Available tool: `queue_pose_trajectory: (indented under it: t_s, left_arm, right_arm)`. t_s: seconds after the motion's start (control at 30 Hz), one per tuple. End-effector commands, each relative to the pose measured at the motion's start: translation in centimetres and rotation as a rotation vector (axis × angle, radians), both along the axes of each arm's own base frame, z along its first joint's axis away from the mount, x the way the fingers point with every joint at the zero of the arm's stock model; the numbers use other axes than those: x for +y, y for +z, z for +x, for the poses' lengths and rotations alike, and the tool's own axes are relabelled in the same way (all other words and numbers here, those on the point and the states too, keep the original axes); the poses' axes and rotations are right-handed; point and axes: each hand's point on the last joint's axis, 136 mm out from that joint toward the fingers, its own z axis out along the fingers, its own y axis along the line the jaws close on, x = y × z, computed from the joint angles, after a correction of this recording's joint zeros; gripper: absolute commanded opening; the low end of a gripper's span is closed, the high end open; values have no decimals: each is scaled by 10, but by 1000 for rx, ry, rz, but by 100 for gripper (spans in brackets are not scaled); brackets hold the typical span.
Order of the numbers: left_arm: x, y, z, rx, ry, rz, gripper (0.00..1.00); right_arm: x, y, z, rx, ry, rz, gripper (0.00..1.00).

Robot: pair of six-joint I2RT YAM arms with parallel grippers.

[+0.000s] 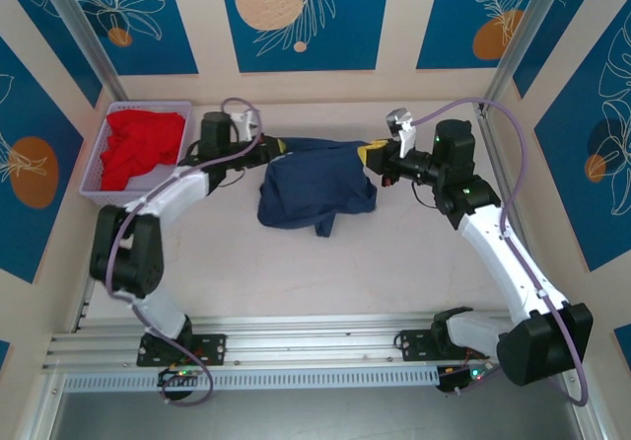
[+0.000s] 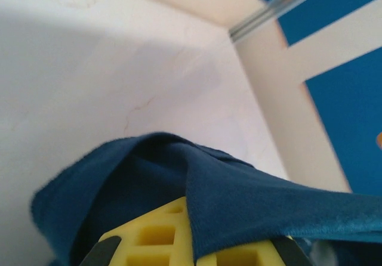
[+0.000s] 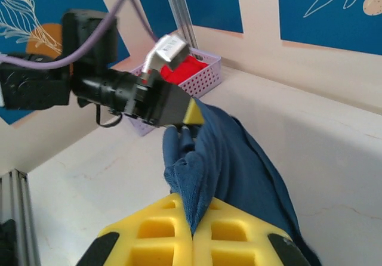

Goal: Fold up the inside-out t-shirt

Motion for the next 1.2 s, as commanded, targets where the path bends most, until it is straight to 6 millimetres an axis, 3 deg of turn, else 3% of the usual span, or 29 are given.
queue_pose_trajectory:
  t_s: [0.0,0.13,0.23,0.3,0.4,0.5,0.67,0.8,0.93,1.07,1.17]
  left_arm:
    - [71,-51,12,112,294,78,2]
    - [72,-85,-8,156,253,151,10]
    - [69,-112,-22,190,198,227,19]
    - [66,-124,-32,192,158,288,27]
    - [62,-123,-43,137,126,385,38]
    - [48,-108,-52,33,57,480,49]
    - [-21,-85,-68,-156,-223,523,64]
    - [-67,-104,-78,-143,-437,585,69]
    - [-94,-117,-88,-108,-581,579,70]
    - [-110,-125,-87,-62,-633,527,60]
    - [-120,-127,-81,-24,-654,494,37]
  right_arm:
    - [-12,33,-17,-71,-32,69,0]
    - [-17,-57,-11,171,-124,19,0]
    - [-10,-110,-18,320,-141,-20,0]
    - [-2,-131,-25,374,-125,-46,0]
    - [6,-149,-35,410,-96,-81,0]
    - [6,-152,-41,406,-88,-96,0]
    - [5,-142,-48,362,-68,-91,0]
    - [5,-134,-48,351,-63,-87,0]
    - [5,-125,-48,334,-62,-93,0]
    - [3,-121,-46,317,-68,-95,0]
    - [2,-115,-44,298,-73,-95,0]
